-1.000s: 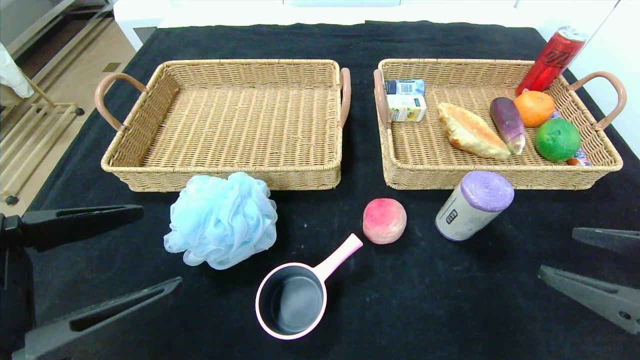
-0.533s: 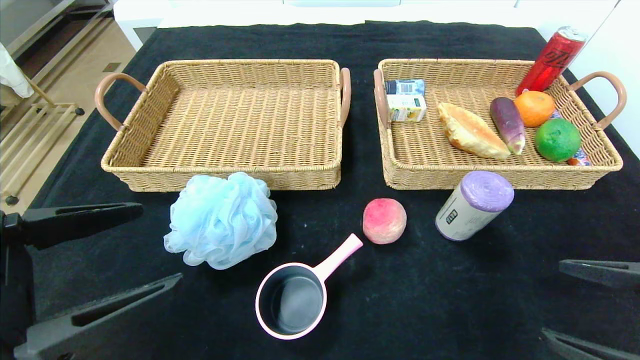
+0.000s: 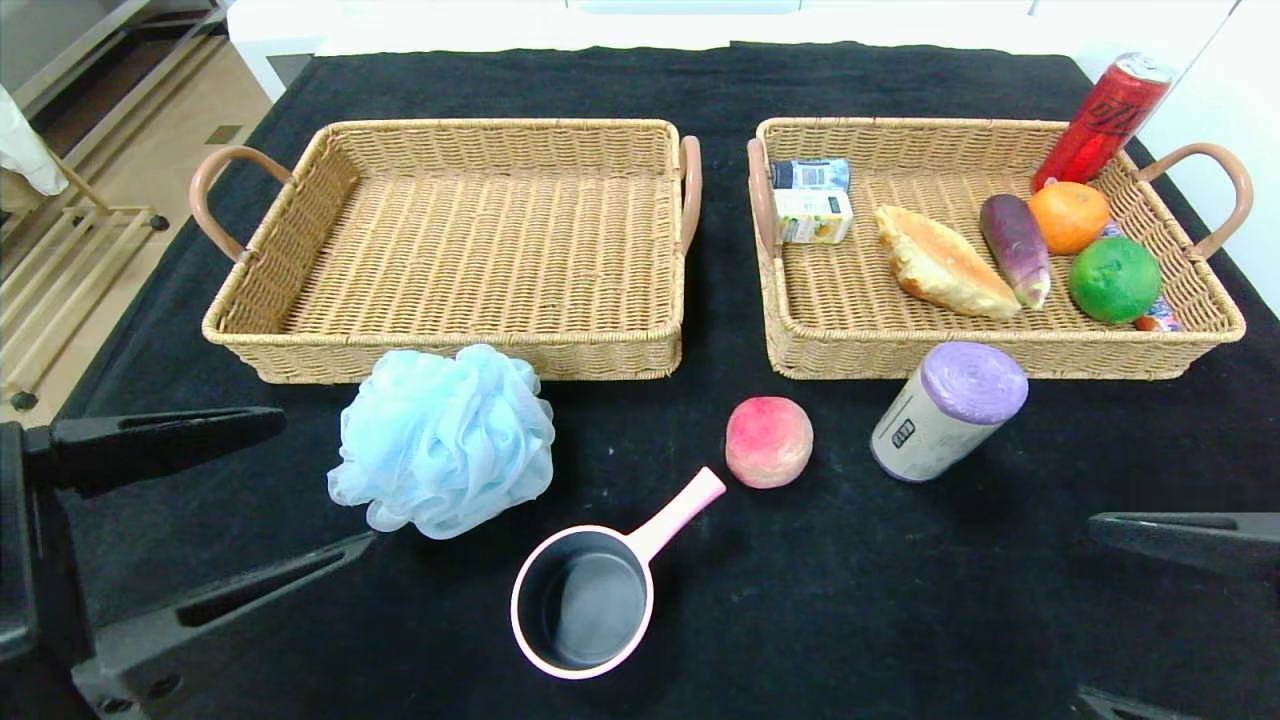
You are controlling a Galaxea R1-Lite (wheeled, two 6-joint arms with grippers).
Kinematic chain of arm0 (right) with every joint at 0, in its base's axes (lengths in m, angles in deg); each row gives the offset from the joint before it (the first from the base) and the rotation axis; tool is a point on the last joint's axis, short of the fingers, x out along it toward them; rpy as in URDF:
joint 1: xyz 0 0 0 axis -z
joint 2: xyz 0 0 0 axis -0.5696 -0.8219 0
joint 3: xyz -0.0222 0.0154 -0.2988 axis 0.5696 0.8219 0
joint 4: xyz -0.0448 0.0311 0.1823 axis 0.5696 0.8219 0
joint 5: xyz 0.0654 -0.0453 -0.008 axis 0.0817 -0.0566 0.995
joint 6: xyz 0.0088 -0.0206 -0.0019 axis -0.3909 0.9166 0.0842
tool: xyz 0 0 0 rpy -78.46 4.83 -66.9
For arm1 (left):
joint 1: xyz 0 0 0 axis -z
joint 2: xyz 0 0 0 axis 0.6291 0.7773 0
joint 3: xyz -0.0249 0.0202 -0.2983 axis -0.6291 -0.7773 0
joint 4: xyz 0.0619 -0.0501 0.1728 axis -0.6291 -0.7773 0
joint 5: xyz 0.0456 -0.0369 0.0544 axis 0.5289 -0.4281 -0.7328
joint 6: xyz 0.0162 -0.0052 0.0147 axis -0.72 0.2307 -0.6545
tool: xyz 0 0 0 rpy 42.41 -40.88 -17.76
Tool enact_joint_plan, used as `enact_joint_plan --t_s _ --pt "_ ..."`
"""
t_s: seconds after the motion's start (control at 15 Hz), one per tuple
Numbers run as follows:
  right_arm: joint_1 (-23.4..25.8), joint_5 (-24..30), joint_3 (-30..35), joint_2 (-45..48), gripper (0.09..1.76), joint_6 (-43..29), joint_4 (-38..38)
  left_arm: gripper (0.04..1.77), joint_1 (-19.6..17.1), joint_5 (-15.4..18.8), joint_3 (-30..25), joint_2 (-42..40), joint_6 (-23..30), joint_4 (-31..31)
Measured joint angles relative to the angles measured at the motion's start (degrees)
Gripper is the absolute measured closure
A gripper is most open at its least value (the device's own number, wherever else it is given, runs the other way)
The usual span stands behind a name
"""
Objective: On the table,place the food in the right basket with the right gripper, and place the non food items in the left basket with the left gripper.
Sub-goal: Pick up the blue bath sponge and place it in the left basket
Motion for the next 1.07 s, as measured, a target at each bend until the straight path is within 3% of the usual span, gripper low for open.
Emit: enact_joint_plan --t_s 0.27,0.4,0.8,1.07 --pt "0.4 -0.3 2.2 0.0 0.15 -0.5 -0.1 0.09 0.0 -0.8 -0.2 1.3 0.1 0.1" --pt "0.5 -0.4 2.7 0.4 0.15 -1.0 -0.3 0.09 -0.1 -2.9 0.1 1.9 0.1 0.2" --pt "0.5 -0.5 3.4 1.4 0.15 -4.8 -4.5 0.09 0.0 -15.4 4.7 6.5 2.3 -0.9" --pt "0.5 -0.5 3.4 1.8 0.14 -4.8 -4.6 0.09 -0.1 -22.0 13.5 12.9 11.7 -9.7"
